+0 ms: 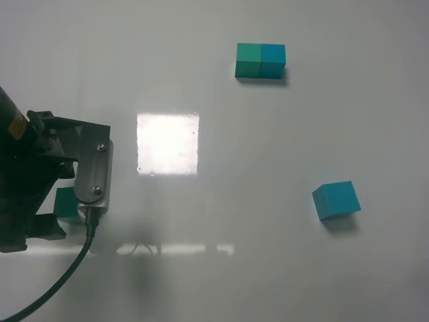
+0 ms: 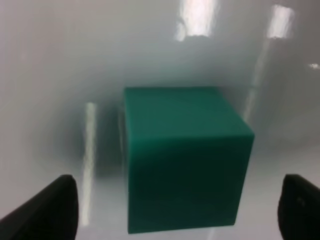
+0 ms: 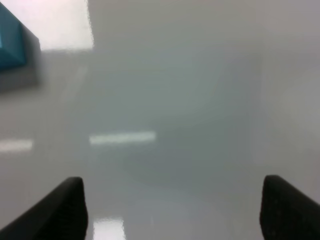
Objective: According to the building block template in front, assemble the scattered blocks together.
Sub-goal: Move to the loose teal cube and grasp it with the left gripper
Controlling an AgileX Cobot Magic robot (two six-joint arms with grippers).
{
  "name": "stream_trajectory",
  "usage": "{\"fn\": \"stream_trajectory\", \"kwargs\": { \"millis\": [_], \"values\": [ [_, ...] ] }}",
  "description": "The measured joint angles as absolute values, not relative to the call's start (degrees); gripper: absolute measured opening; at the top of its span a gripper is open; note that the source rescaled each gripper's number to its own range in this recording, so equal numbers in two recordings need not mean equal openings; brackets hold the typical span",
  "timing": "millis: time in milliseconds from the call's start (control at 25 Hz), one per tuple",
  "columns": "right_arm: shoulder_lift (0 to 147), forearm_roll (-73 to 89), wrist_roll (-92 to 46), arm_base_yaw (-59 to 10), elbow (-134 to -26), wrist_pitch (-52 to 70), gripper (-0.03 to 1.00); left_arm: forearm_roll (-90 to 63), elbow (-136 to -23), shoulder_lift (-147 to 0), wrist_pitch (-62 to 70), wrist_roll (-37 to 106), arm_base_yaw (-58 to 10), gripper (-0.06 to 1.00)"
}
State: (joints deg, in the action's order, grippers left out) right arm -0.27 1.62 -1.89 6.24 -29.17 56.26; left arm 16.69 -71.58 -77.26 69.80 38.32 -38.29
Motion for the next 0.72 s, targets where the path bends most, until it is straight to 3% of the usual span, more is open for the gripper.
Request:
{"fn": "stream_trajectory", "kwargs": {
  "millis": [200,600,680,720],
  "values": [
    [-0.3,1.6,-1.9,6.2,-29.2,56.3,0.67,16.7,-71.6,-78.5,69.8,38.3,-38.3,0.71],
    [-0.3,1.6,-1.9,6.2,-29.2,56.3,0.67,16.8,-71.6,-80.0,69.8,38.4,-38.3,0.67],
    [-0.3,1.6,-1.9,6.2,-29.2,56.3,0.67,16.9,-71.6,-80.0,69.8,38.4,-38.3,0.58],
    [-0.3,1.6,-1.9,6.2,-29.2,56.3,0.67,16.9,-71.6,-80.0,69.8,38.4,-38.3,0.48]
  ]
}}
